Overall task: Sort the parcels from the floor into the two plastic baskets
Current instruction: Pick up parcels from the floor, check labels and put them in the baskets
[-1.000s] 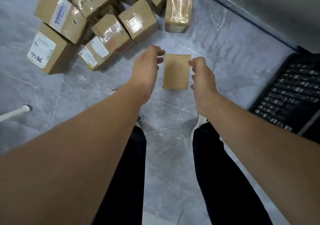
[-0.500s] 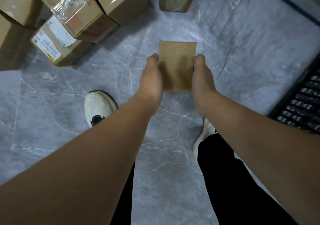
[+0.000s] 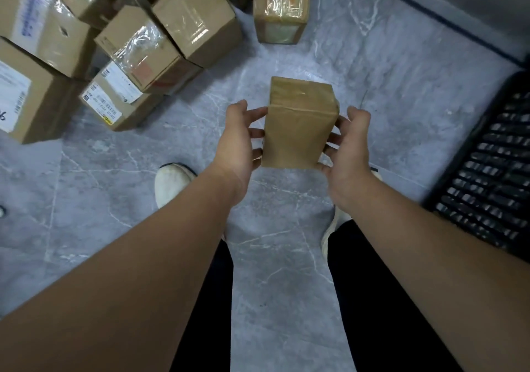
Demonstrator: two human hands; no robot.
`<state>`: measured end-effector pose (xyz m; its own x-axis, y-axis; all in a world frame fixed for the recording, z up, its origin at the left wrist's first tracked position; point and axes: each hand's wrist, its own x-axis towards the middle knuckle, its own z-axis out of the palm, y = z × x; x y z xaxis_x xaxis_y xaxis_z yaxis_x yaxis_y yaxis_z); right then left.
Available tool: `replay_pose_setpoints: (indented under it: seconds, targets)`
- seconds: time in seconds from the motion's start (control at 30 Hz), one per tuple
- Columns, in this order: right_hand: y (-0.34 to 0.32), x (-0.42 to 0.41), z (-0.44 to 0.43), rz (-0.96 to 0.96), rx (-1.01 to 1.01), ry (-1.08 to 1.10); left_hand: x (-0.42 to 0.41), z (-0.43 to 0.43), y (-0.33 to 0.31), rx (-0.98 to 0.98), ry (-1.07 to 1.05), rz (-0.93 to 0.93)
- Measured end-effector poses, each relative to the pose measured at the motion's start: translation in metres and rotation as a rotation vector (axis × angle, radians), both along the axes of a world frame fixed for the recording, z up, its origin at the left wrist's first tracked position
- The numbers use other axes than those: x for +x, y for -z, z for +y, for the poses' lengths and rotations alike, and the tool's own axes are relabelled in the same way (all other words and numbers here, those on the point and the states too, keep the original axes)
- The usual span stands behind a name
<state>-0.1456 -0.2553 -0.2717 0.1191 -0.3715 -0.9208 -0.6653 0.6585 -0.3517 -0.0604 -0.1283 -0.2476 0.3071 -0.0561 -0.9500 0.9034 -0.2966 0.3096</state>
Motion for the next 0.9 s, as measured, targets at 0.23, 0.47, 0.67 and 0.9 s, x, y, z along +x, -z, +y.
replay_pose_setpoints:
  seconds: [0.23,0.47,0.67,0.9]
  targets:
    - [-0.039,-0.002,0.008,-0.023,-0.004,0.121,0.003,0.007,-0.046,0.018,-0.002,-0.013]
    - [-0.083,0.001,0.021,-0.056,0.000,0.162,0.011,0.023,-0.086,0.048,-0.081,-0.044]
    - [-0.119,0.007,0.026,-0.089,0.016,0.225,0.026,0.034,-0.127,0.047,-0.055,-0.109]
    - [-0.168,0.017,0.023,-0.227,-0.010,0.070,0.046,0.027,-0.188,-0.012,0.092,-0.175]
